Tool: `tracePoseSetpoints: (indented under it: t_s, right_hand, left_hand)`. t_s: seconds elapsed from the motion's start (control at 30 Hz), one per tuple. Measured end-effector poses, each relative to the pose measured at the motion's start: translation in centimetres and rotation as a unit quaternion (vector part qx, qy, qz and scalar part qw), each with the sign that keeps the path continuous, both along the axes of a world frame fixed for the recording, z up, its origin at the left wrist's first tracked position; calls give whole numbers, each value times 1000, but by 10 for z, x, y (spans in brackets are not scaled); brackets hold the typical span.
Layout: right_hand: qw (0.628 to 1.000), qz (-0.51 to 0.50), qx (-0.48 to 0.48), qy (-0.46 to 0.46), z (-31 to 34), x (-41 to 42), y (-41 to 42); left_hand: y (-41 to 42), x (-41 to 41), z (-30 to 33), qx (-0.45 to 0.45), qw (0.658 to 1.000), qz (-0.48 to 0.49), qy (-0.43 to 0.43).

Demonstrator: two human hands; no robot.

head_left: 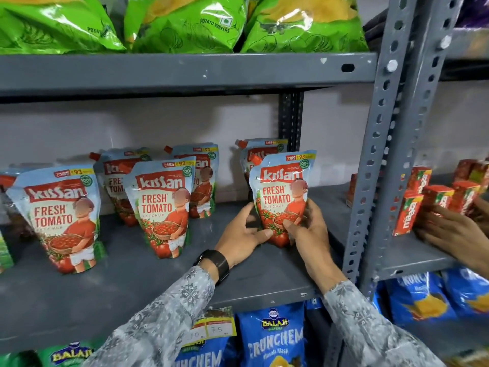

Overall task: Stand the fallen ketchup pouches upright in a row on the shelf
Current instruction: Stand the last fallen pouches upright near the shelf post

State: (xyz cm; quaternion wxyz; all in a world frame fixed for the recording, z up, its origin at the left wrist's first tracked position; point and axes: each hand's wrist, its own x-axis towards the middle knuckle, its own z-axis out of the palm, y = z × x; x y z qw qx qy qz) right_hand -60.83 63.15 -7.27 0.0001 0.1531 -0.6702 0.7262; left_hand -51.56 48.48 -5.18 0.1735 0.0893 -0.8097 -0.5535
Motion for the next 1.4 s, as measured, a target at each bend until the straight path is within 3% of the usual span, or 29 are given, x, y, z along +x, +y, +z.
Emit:
tracePoseSetpoints:
  t_s: [0.2, 0.33, 0.43, 0.57, 0.73, 1.4]
  right_hand:
    - [992, -99, 9, 75, -2, 55, -4]
    - [993, 69, 5, 99, 12, 91, -47]
    - [974, 206, 49, 80, 20, 99, -101]
    - [951, 288, 111, 26, 27, 92, -159]
    - [936, 341, 87, -21, 30, 88, -182]
    - [957, 288, 34, -27, 12, 62, -106]
  left_hand:
    - [-37, 91, 2, -2, 997, 76, 12]
    - [-84, 144, 14, 20, 966, 247, 80]
    - [-120, 155, 18, -4, 942, 326, 77]
    - [-148, 149, 17, 26, 971, 235, 29]
    - [-173, 145, 18, 60, 991, 120, 4]
    - [-105, 99, 1, 70, 994, 60, 55]
